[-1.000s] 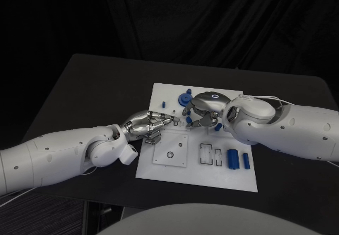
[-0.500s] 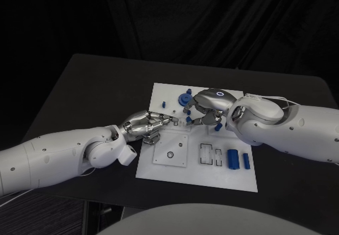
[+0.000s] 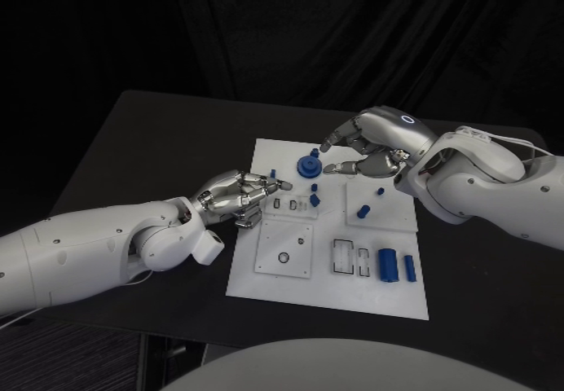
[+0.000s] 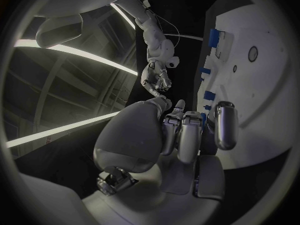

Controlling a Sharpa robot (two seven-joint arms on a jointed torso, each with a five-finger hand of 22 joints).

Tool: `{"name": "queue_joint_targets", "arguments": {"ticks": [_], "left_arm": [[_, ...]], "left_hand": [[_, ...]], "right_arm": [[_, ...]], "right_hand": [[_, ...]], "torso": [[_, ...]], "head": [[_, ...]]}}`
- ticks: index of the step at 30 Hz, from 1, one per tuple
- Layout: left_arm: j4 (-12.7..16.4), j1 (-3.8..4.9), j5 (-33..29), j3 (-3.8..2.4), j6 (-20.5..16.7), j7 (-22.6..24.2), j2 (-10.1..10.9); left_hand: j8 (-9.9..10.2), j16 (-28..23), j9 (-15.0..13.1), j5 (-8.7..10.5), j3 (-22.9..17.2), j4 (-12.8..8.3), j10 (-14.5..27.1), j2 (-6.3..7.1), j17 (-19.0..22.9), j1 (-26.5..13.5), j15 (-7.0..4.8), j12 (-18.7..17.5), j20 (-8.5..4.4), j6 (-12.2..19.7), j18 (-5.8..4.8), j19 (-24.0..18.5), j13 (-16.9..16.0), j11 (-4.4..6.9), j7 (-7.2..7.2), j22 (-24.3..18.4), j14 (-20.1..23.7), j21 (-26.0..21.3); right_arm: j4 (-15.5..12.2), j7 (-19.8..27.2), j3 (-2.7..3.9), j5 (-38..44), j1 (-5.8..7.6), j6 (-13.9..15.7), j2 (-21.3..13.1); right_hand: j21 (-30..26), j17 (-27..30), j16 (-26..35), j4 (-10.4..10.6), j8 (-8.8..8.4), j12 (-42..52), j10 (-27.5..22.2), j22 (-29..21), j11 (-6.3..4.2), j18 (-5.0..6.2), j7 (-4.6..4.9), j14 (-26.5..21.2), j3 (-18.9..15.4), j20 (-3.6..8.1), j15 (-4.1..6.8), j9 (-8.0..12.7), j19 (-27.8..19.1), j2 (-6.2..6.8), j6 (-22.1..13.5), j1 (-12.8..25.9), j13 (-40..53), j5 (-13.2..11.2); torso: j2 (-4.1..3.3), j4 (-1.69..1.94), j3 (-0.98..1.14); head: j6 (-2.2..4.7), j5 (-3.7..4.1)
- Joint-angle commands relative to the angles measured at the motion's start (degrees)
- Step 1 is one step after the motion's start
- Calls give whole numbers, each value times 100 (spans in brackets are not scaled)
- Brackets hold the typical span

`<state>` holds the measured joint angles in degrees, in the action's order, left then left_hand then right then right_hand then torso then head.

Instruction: Assemble the parts on the task board

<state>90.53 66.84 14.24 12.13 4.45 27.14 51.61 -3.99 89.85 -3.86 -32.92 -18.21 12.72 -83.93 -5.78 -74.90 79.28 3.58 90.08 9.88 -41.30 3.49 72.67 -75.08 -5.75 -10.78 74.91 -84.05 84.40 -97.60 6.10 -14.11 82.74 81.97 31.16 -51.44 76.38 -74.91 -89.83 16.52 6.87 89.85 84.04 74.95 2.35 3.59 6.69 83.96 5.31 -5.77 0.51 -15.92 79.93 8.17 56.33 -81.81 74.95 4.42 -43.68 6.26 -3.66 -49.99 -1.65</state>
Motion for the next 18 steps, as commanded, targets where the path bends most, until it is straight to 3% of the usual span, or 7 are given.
{"name": "queue_joint_targets", "arguments": {"ticks": [1,4,8,11,13,16,18], "left_arm": [[8,168,-18,-6,-172,-278,-37],[-67,296,-18,-7,-130,-510,-59],[-319,428,-18,-7,3,-800,-147],[-542,469,-18,-7,215,-865,-244],[-711,484,-8,-7,328,-872,-330],[-978,497,214,-7,418,-825,-474],[-1151,502,430,-7,431,-800,-575]], "left_hand": [[-10,15,-6,18,-40,-5,-607,15,-1510,51,32,-8,28,-52,-2,-20,-1492,-53,-17,578,-595,-34],[1,15,-2,340,-35,-28,-607,52,-1510,89,55,-8,54,-91,3,-34,-1492,-71,-28,572,-595,-51],[4,15,-3,643,5,-1,-607,73,-1510,100,66,-8,71,-143,8,-43,-1492,-83,-35,569,-595,-70],[-14,15,-14,792,70,92,-607,83,-1510,56,80,-8,84,-266,7,-38,-1492,-99,-44,572,-595,-79],[-46,15,-31,1035,219,218,-607,160,-1510,13,92,-8,100,-458,-2,20,-1492,-106,-36,602,-595,-72],[-51,15,-32,1123,294,272,-607,186,-1510,15,95,-8,104,-501,-11,71,-1492,-111,-35,629,-595,-60],[-41,15,-27,1110,396,372,-607,167,-1510,-27,95,-8,108,-528,-14,96,-1492,-106,-28,642,-595,-59]], "right_arm": [[-42,506,-2,-357,31,462,-127],[-8,542,-3,-384,43,518,-203],[119,549,-3,-403,50,607,-257],[205,545,-4,-409,50,637,-275],[261,526,-4,-411,44,641,-280],[345,480,-4,-413,27,625,-273],[409,458,-4,-414,11,611,-256]], "right_hand": [[25,-1509,-17,8,32,15,596,1049,-9,-15,-11,604,48,5,18,-3,35,-46,75,-53,1505,65],[37,-1509,-17,14,56,15,596,1055,5,-19,-18,604,77,1,11,-3,46,-83,163,-78,1505,144],[53,-1509,-17,13,63,15,596,1061,19,-24,-20,604,118,-8,-2,5,61,-178,232,-64,1505,214],[67,-1509,-17,5,69,15,596,1066,26,-27,-20,604,136,-11,-6,7,73,-200,264,-88,1505,232],[76,-1509,-17,-1,66,15,596,1069,25,-29,-22,604,151,-13,-7,11,81,-212,275,-119,1505,261],[77,-1509,-17,-3,60,15,596,1070,26,-29,-21,604,164,-15,-7,16,83,-223,281,-144,1505,300],[70,-1509,-17,-7,49,15,596,1067,29,-27,-18,604,186,-17,-9,25,80,-247,288,-184,1505,369]], "torso": [[66,-29,31],[116,-38,54],[217,-50,112],[311,-62,154],[330,-68,159],[398,-44,191],[438,-55,215]], "head": [[-1,-35],[-1,-67],[-1,-34],[-1,-27],[-1,6],[-1,64],[-1,54]]}}
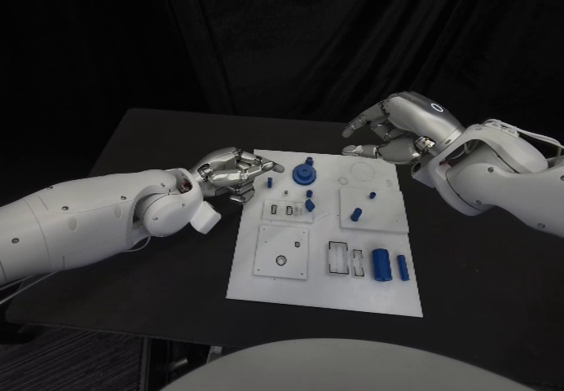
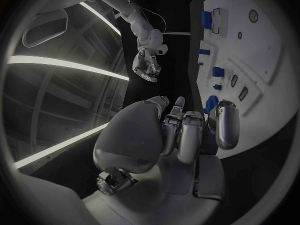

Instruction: Assemble the parts on the task board

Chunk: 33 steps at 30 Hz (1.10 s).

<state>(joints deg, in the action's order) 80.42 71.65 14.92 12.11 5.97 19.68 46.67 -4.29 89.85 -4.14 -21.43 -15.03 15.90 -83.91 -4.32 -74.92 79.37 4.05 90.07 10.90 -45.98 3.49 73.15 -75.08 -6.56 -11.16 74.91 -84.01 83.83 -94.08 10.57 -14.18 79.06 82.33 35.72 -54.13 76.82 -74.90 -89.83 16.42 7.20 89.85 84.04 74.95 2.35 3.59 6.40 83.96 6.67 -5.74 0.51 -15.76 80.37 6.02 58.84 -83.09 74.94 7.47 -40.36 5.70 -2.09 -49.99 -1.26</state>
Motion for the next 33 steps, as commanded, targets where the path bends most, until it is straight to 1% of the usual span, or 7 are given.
{"name": "queue_joint_targets", "arguments": {"ticks": [1,12,15,18,21,25,33], "left_arm": [[-233,22,467,-4,267,-64,-141],[-382,64,1173,-5,-45,-1059,-513],[-369,146,1490,-6,-103,-1733,-621],[-359,236,1679,-6,-128,-2449,-722],[-353,324,1866,-6,-175,-3073,-826],[-300,417,2253,-6,-133,-3781,-948],[-211,530,2496,-6,-48,-4692,-1171]], "left_hand": [[-2,15,4,-389,42,30,-609,-2,-1508,45,23,-7,1,-67,-14,54,-1492,-3,17,648,-599,-3],[-146,15,-81,-198,211,82,-609,-113,-1508,-134,39,-7,1,-421,-48,253,-1492,-17,61,753,-599,64],[-402,15,-243,556,433,68,-609,-189,-1508,-417,-45,-7,-60,-801,-101,569,-1492,103,204,905,-599,186],[-570,15,-413,738,589,63,-609,-236,-1508,-508,-146,-7,-159,-900,-131,742,-1492,180,287,982,-599,246],[-1298,15,-1140,1240,1066,36,-609,-200,-1508,-930,-376,-7,-373,-1193,-245,1275,-1492,409,541,1259,-599,448],[-2346,15,-2721,1327,1480,45,-609,-318,-1508,-1154,-541,-7,-561,-667,-290,1470,-1492,559,669,1364,-599,514],[-2769,15,-3667,1676,1964,70,-609,-380,-1508,-1686,-648,-7,-669,-593,-281,1451,-1492,660,766,1341,-599,490]], "right_arm": [[100,-4,3,-46,-37,145,26],[467,-128,3,-47,-145,-3,175],[568,-131,3,-47,-208,-63,208],[614,-132,3,-47,-281,-61,195],[643,-135,3,-47,-349,-52,168],[642,-164,3,-47,-428,-37,108],[600,-302,3,-47,-510,-45,-31]], "right_hand": [[26,-1510,-17,2,12,15,596,1067,30,-26,12,604,56,-20,-9,12,35,-37,38,-66,1506,83],[49,-1510,-17,10,8,15,596,1074,27,-31,7,604,92,-22,-9,23,55,-102,90,-119,1506,242],[84,-1510,-17,16,12,15,596,1086,21,-40,-1,604,99,-20,-5,22,82,-143,115,-103,1506,263],[136,-1510,-17,10,16,15,596,1103,13,-52,-11,604,105,-17,1,21,120,-166,135,-102,1506,287],[188,-1510,-17,7,16,15,596,1120,5,-64,-18,604,100,-12,9,22,159,-174,147,-93,1506,318],[177,-1510,-17,9,14,15,596,1116,3,-60,-20,604,92,-8,13,23,153,-169,152,-82,1506,335],[138,-1510,-17,0,-5,15,596,1100,-7,-49,-26,604,95,3,21,32,128,-191,152,-77,1506,483]], "torso": [[131,-14,74],[285,-68,153],[331,-71,166],[368,-70,176],[438,-85,197],[524,-96,213],[630,-159,247]], "head": [[-1,-3],[-1,-79],[-1,-81],[-1,-95],[-1,-120],[-1,-147],[-1,-271]]}}
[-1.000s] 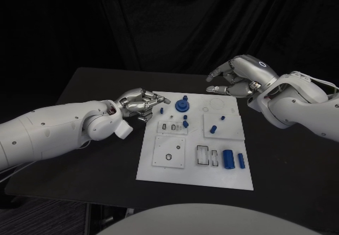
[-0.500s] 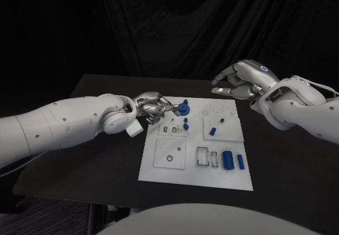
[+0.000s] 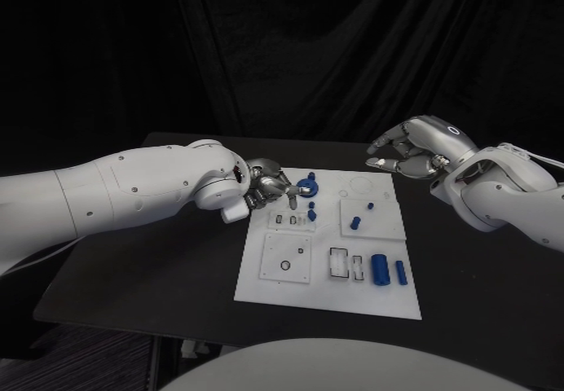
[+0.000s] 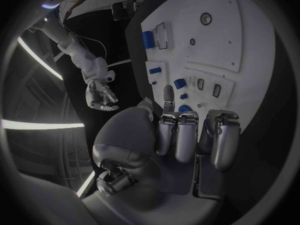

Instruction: Assemble the parts on the task board

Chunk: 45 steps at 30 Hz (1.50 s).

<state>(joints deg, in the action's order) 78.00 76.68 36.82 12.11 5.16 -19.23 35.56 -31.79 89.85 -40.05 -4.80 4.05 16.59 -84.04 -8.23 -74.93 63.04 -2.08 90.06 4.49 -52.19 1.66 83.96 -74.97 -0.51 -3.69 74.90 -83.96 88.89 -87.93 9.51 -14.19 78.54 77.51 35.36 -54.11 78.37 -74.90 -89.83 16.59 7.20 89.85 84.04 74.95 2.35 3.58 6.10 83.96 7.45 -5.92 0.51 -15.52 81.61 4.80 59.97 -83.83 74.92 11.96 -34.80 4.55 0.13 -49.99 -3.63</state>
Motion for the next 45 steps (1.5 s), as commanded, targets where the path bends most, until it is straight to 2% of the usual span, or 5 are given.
{"name": "queue_joint_targets", "arguments": {"ticks": [1,11,19,32,45], "left_arm": [[29,38,321,-6,28,-922,-108],[-95,65,387,-5,-108,-1389,-432],[-206,61,817,-4,-239,-1513,-720],[-471,20,913,-3,-708,-1550,-1056],[-484,-20,919,-3,-820,-1570,-1126]], "left_hand": [[-18,15,-99,8,74,-1,-596,18,-1507,-62,-36,-6,-32,35,-96,365,-1503,57,20,1337,-604,-20],[-68,15,-625,-533,113,-142,-596,73,-1507,233,-141,-6,-131,14,-106,413,-1503,156,106,1358,-604,-9],[-76,15,-843,-437,137,-84,-596,31,-1507,197,-181,-6,-174,46,-142,529,-1503,185,125,1447,-604,61],[-59,15,-1145,-528,77,-219,-596,35,-1507,356,-237,-6,-230,68,-166,604,-1503,232,165,1510,-604,111],[-81,15,-1305,-578,58,-263,-596,38,-1507,388,-273,-6,-266,15,-166,604,-1503,267,198,1510,-604,111]], "right_arm": [[-15,-218,4,5,-40,-8,-52],[-9,-352,4,5,-98,-34,-74],[-5,-389,4,5,-111,18,-22],[-58,-420,4,6,-114,58,-29],[-102,-422,4,6,-115,169,-59]], "right_hand": [[-17,-1510,-17,-16,-5,15,596,1100,-7,-48,4,604,17,21,22,7,4,-69,39,-3,1508,35],[-26,-1510,-17,-22,-14,15,596,1096,-8,-45,3,604,21,25,25,11,-1,-71,35,-13,1508,93],[-130,-1510,-17,-30,-25,15,596,1059,-8,-18,4,604,29,29,26,16,-74,-72,38,-37,1508,200],[-150,-1510,-17,-35,-36,15,596,1053,-7,-14,7,604,32,29,25,20,-88,-66,30,-52,1508,253],[-153,-1510,-17,-44,-78,15,596,1051,5,-13,27,604,38,28,21,37,-89,-49,-28,-82,1508,315]], "torso": [[81,-51,30],[91,-81,62],[103,-77,53],[108,-78,51],[106,-85,68]], "head": [[-1,-39],[-1,-137],[-1,-212],[-1,-184],[-1,-140]]}}
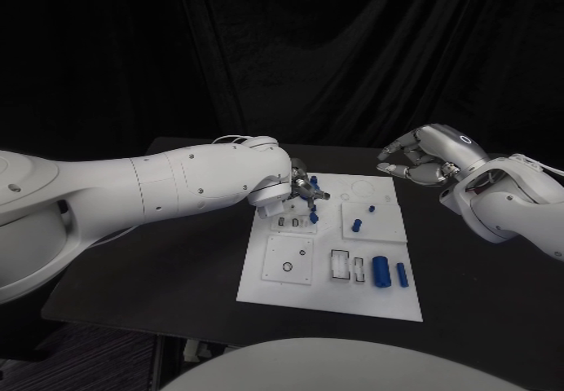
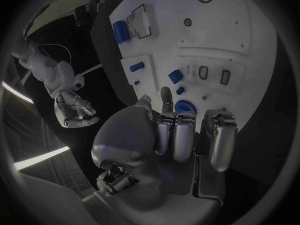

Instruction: Assemble the parts on the task board

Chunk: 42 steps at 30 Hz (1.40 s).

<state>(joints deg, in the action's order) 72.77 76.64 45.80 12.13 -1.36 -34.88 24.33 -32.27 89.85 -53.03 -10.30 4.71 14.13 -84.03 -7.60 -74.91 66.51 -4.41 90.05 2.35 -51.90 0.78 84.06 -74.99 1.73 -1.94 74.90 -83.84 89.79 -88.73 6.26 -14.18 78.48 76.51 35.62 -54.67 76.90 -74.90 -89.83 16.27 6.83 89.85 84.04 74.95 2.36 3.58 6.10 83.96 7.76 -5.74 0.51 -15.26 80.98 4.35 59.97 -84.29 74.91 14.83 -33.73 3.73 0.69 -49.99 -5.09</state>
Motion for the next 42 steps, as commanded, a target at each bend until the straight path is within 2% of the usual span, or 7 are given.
{"name": "queue_joint_targets", "arguments": {"ticks": [1,6,12,16,20,28,42], "left_arm": [[52,-23,22,-5,-201,-4,3],[64,-41,22,-5,-240,-10,8],[65,-74,22,-5,-214,-16,30],[61,-97,22,-4,-183,-13,56],[53,-118,22,-4,-179,-6,80],[24,-143,22,-4,-154,0,90],[-87,-280,22,-4,-104,9,7]], "left_hand": [[-31,15,-15,-32,-11,-12,-597,-33,-1509,37,-43,-5,-55,-16,-78,594,-1501,45,25,1510,-616,21],[-30,15,-54,-49,-13,-7,-597,-40,-1509,27,-56,-5,-67,-41,-78,594,-1501,57,37,1510,-616,21],[-22,15,-78,-52,-5,4,-597,-36,-1509,9,-62,-5,-75,-48,-78,594,-1501,63,41,1510,-616,21],[28,15,-145,-203,33,23,-597,20,-1509,-26,-75,-5,-92,-54,-77,592,-1501,73,48,1508,-616,19],[40,15,-156,-232,34,26,-597,20,-1509,-27,-77,-5,-94,-55,-75,586,-1501,74,50,1502,-616,14],[60,15,-171,-262,20,26,-597,1,-1509,-16,-79,-5,-97,-56,-70,573,-1501,77,53,1488,-616,2],[549,15,-61,-284,8,138,-597,-73,-1509,-68,-47,-5,-76,-37,-75,587,-1501,29,-15,1502,-616,14]], "right_arm": [[-26,-91,4,11,-15,153,-3],[-45,-73,4,11,-29,179,1],[-47,-71,4,11,-37,197,3],[-33,-81,4,11,-38,181,21],[-29,-88,4,11,-40,163,39],[-24,-99,4,11,-42,136,60],[-9,-131,4,11,-44,65,78]], "right_hand": [[-1,-1510,-17,-21,-52,15,596,1053,9,-15,33,604,8,8,19,16,-21,7,-46,-53,1509,26],[-5,-1510,-17,-22,-75,15,596,1052,19,-14,48,604,9,5,13,25,-22,18,-80,-69,1509,10],[-8,-1510,-17,-20,-76,15,596,1051,20,-14,49,604,9,5,12,25,-24,17,-82,-68,1509,8],[-17,-1510,-17,-18,-76,15,596,1047,21,-11,50,604,9,4,11,25,-31,15,-80,-68,1509,6],[-15,-1510,-17,-14,-74,15,596,1048,23,-12,50,604,12,3,9,24,-29,9,-75,-68,1509,4],[-17,-1510,-17,-13,-71,15,596,1047,24,-11,49,604,14,2,7,23,-30,4,-68,-70,1509,3],[-18,-1510,-17,-8,-62,15,596,1047,24,-11,46,604,17,0,5,19,-31,-5,-49,-71,1509,-3]], "torso": [[-1,-5,13],[0,-7,3],[-5,5,11],[3,7,3],[12,-3,15],[7,-2,8],[6,0,11]], "head": [[-1,10],[-1,22],[-1,68],[-1,91],[-1,73],[-1,69],[-1,113]]}}
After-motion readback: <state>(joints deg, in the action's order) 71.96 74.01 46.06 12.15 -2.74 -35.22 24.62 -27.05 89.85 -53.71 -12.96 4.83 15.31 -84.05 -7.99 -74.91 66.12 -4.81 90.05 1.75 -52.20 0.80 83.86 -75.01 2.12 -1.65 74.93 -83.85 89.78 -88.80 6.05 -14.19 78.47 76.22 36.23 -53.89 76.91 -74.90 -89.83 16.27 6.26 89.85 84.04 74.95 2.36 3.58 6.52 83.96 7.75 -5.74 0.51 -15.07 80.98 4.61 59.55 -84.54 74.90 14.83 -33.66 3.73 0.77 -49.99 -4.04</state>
